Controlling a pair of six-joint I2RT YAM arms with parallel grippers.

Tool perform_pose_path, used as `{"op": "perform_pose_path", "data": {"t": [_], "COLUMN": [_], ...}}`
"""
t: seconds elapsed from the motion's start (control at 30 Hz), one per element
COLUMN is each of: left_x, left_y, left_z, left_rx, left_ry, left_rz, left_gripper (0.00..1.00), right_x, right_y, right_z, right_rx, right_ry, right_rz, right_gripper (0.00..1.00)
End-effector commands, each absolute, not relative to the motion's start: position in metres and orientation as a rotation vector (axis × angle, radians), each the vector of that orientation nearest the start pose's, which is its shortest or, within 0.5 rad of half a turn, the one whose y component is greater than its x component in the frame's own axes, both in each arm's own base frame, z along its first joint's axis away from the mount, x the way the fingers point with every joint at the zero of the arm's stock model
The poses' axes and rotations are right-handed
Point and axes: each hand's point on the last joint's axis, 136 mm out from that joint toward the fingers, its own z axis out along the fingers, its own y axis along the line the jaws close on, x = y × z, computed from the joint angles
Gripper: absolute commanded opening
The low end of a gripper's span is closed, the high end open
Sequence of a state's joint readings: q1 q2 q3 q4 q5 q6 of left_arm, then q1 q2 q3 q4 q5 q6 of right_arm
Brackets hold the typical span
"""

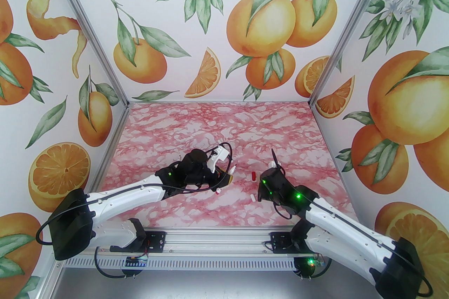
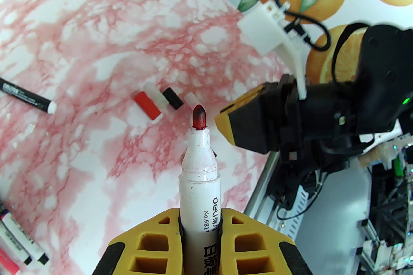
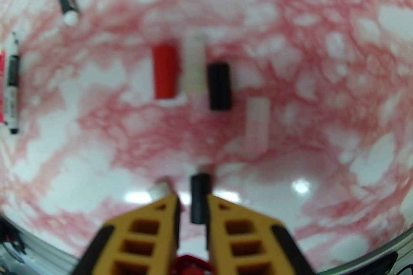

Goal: Open the pen caps

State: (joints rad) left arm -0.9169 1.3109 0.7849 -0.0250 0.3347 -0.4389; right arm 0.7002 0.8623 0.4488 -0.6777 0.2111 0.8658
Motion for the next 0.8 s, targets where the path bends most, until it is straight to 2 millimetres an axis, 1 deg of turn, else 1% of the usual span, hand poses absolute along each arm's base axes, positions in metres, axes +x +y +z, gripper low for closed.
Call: {"op": "perform_pose_path", "data": {"t": [0.0, 0.23, 0.5, 0.6, 0.77], "left_x": [0.198, 0.198, 0.199, 0.199, 0.2], "left_y": [-0.342, -0.341, -0.34, -0.34, -0.34], "left_z": [0.179, 0.177, 0.174, 0.173, 0.173], "left_rx": [0.729, 0.722, 0.715, 0.716, 0.712], "left_ry": [2.174, 2.189, 2.208, 2.211, 2.212], "left_rz": [-1.1, -1.091, -1.081, -1.08, -1.071], "left_gripper": [0.05, 0.05, 0.05, 0.05, 0.05], "right_x": [0.179, 0.178, 0.183, 0.186, 0.188], "right_y": [0.096, 0.092, 0.093, 0.097, 0.1], "right_z": [0.046, 0.044, 0.044, 0.043, 0.036], "right_rx": [0.348, 0.354, 0.376, 0.384, 0.411], "right_ry": [2.621, 2.612, 2.605, 2.607, 2.624], "right_rz": [0.207, 0.185, 0.168, 0.184, 0.179], "right_gripper": [0.16, 0.17, 0.17, 0.17, 0.17]}}
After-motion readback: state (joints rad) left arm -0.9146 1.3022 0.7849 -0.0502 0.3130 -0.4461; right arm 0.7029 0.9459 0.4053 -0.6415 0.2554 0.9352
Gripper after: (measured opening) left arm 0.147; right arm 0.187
